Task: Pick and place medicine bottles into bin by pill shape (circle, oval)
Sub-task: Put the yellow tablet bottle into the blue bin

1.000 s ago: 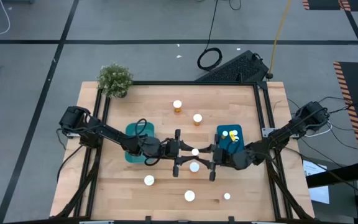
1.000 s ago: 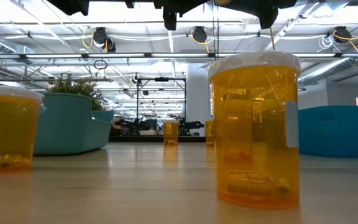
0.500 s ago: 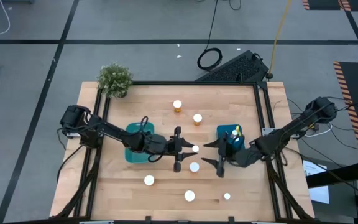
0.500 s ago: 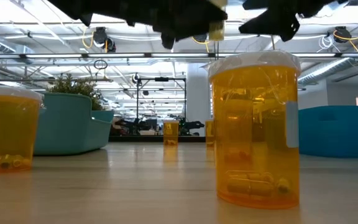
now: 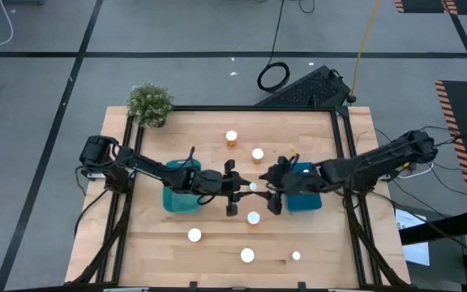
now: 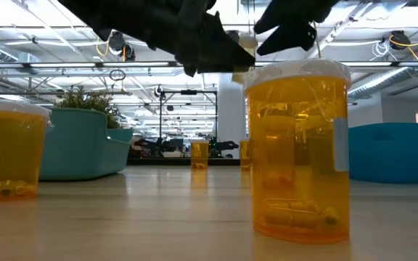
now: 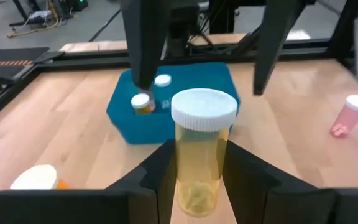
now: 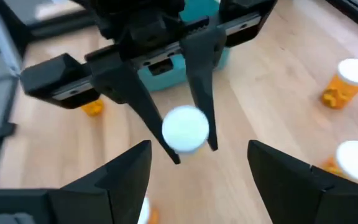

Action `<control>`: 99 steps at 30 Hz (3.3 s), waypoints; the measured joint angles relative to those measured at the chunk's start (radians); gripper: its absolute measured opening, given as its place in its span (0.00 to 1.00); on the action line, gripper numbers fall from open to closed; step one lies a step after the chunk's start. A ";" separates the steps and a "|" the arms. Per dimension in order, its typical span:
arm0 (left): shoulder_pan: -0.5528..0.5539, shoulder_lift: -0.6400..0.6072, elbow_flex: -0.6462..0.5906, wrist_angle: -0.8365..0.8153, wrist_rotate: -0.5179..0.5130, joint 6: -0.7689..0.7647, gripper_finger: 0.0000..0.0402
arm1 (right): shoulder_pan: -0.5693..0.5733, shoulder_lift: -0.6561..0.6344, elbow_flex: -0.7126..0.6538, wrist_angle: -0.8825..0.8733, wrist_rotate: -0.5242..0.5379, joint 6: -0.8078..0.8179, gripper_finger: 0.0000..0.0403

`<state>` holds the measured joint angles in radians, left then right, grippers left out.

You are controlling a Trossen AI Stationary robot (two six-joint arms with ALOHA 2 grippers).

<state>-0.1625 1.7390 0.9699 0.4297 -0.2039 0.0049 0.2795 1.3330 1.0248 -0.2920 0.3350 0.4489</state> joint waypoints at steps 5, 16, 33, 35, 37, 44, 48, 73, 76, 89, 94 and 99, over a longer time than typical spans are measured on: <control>0.001 0.000 0.000 -0.017 -0.025 0.011 0.30 | -0.024 0.088 0.122 -0.109 0.000 -0.045 0.64; 0.001 0.000 0.000 -0.026 -0.027 0.005 0.30 | -0.063 0.171 0.177 -0.133 -0.057 -0.079 0.57; 0.002 0.000 0.000 -0.041 -0.026 -0.009 0.30 | -0.063 0.157 0.177 -0.138 -0.102 -0.079 0.28; 0.002 0.000 0.000 -0.040 -0.026 -0.014 0.30 | -0.063 0.157 0.177 -0.139 -0.102 -0.079 0.28; 0.002 0.000 0.000 -0.039 -0.026 -0.016 0.30 | -0.063 0.157 0.177 -0.139 -0.102 -0.079 0.30; 0.001 0.000 0.000 -0.041 -0.024 -0.041 0.43 | -0.062 0.147 0.177 -0.152 -0.147 -0.084 0.30; -0.004 0.000 0.000 -0.041 -0.032 -0.060 0.58 | -0.061 0.120 0.176 -0.202 -0.159 -0.069 0.29; -0.018 0.000 0.000 -0.008 -0.024 -0.064 0.72 | -0.059 -0.163 -0.066 -0.651 -0.155 0.235 0.30; -0.018 0.000 0.000 -0.006 -0.024 -0.066 0.73 | -0.076 -0.178 -0.137 -0.597 -0.155 0.235 0.30; -0.031 0.000 0.000 0.025 -0.020 -0.063 0.73 | -0.122 -0.178 -0.316 -0.382 -0.208 0.246 0.30; -0.030 0.000 0.000 0.024 -0.021 -0.063 0.73 | -0.121 -0.178 -0.333 -0.362 -0.205 0.247 0.33; -0.030 0.000 0.000 0.025 -0.021 -0.062 0.73 | -0.121 -0.178 -0.342 -0.362 -0.179 0.247 0.38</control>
<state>-0.1928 1.7386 0.9703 0.4545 -0.2245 -0.0574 0.1585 1.1545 0.6827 -0.6544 0.1562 0.6956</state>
